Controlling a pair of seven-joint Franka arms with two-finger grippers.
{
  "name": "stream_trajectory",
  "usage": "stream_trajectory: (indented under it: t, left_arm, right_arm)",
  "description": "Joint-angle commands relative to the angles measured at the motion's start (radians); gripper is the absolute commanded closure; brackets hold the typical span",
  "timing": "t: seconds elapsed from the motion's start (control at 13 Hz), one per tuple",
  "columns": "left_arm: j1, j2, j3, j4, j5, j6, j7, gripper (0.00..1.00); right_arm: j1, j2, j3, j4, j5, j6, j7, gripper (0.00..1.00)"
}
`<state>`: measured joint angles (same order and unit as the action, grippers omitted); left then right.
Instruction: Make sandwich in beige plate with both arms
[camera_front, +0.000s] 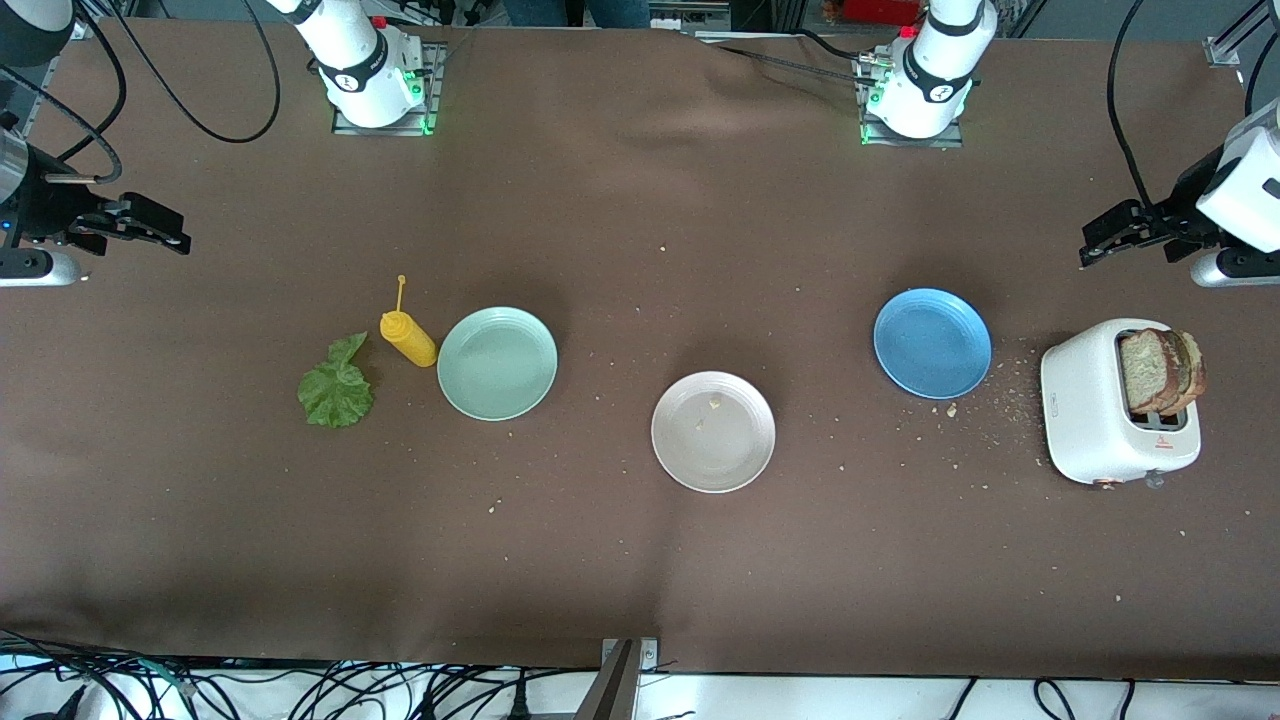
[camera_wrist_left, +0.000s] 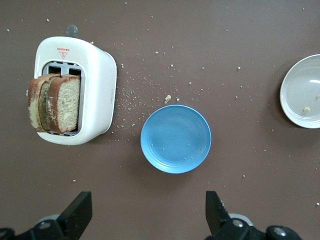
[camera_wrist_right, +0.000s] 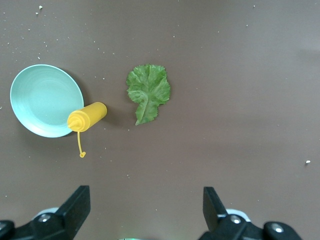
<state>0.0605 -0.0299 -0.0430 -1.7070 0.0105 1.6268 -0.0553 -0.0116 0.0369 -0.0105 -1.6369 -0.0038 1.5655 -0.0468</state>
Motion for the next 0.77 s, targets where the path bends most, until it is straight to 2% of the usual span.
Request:
stream_trajectory:
  t: [0.0,0.69]
  left_arm:
    - [0.001,0.002,0.005,0.006,-0.034,0.004,0.022,0.0]
    - [0.001,0.004,0.005,0.006,-0.034,0.004,0.022,0.0]
  right_arm:
    - [-0.004,0.012,0.001,0.011,0.019,-0.01,-0.008,0.0]
    - [0.007,0.017,0.012,0.045,0.019,-0.004,0.002,0.0]
